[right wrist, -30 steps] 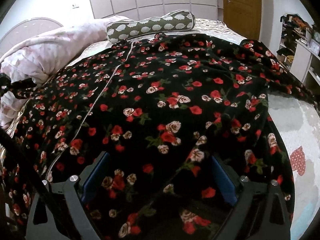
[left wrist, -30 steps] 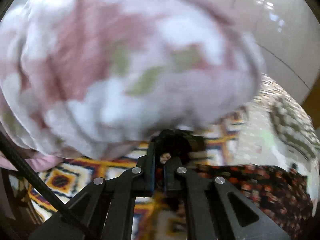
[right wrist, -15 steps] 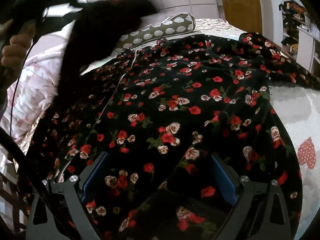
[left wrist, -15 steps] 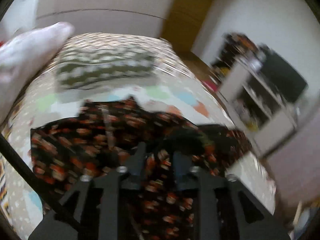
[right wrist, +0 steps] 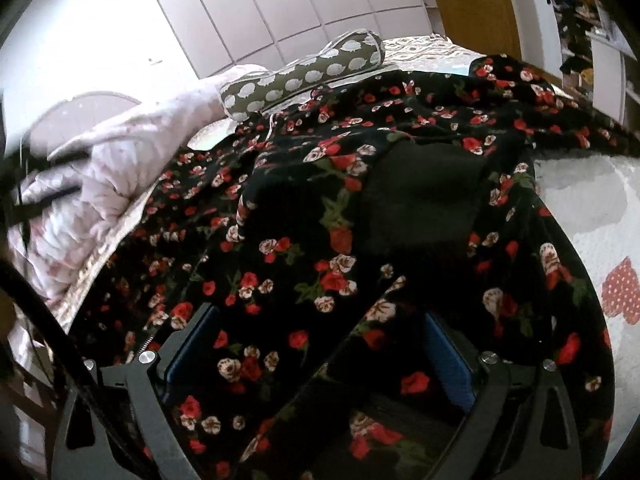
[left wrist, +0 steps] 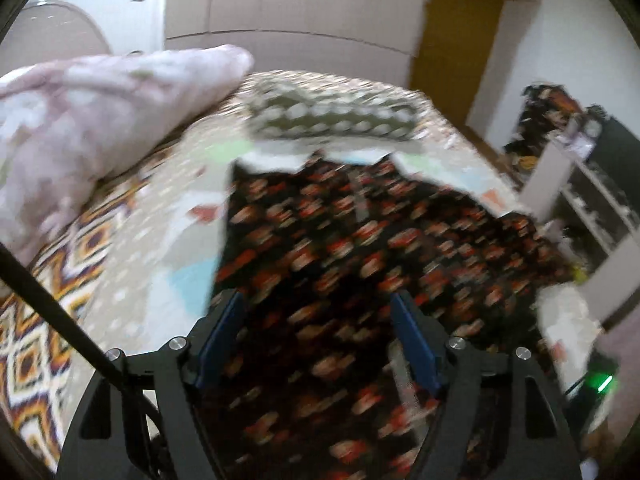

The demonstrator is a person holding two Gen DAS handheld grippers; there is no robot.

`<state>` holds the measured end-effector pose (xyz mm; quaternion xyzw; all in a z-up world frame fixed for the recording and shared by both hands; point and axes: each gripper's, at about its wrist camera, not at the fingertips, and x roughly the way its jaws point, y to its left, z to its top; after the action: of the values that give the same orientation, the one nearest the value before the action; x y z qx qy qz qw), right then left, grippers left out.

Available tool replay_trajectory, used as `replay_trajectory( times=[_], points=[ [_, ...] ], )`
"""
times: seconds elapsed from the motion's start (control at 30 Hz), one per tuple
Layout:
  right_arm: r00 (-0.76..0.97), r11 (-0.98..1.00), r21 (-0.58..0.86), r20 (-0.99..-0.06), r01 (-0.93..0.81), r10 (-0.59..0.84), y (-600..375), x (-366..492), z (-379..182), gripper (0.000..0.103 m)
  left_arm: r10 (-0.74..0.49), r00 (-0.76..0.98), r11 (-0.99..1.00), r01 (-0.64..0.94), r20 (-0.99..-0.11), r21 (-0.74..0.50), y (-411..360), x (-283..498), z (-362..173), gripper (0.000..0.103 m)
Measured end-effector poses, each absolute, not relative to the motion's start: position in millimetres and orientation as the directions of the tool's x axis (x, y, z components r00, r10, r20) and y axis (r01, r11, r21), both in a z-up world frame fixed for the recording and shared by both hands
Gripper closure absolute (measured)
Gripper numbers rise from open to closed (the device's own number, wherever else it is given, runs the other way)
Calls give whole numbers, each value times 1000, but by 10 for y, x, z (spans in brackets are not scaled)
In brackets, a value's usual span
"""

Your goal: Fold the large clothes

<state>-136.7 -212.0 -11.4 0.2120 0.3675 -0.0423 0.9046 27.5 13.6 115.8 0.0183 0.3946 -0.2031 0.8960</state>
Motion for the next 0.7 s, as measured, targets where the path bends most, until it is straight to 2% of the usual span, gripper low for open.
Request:
replay_trajectory(
  times=[0.1,0.23,0.33,0.4,0.43,0.47,0.5,0.53,0.7],
  points=[
    [704,884,395,-701,249,114,-2247,-1406,35,16,-306,615,932,348,-727,-98,392,112,986,29],
    [747,839,447,-660,309,77,-2612,-1483,361,17,-317,631,935,331,-708,-124,646,-103,891,29],
    [717,826,420,-697,376,29,-2816,-1318,387,17,-328,632,937,310,-702,-159,756,-186,837,29],
    [671,842,375,-741,388,21,-2863,-1099,303,22,-332,628,938,298,-704,-177,767,-200,823,29],
    [640,851,350,-768,391,22,-2856,-982,234,38,-329,626,940,291,-707,-181,792,-211,799,29],
    [615,861,337,-788,382,36,-2833,-894,189,62,-323,626,942,286,-710,-176,808,-221,784,29],
    [594,876,313,-804,367,39,-2796,-816,184,75,-310,630,946,281,-712,-163,820,-228,770,29],
    [593,895,291,-805,338,38,-2775,-766,207,95,-292,639,951,275,-712,-143,841,-234,759,29],
    [669,947,178,-741,267,-49,-2767,-649,818,95,-191,668,972,230,-719,-45,910,-178,630,29]
  ],
)
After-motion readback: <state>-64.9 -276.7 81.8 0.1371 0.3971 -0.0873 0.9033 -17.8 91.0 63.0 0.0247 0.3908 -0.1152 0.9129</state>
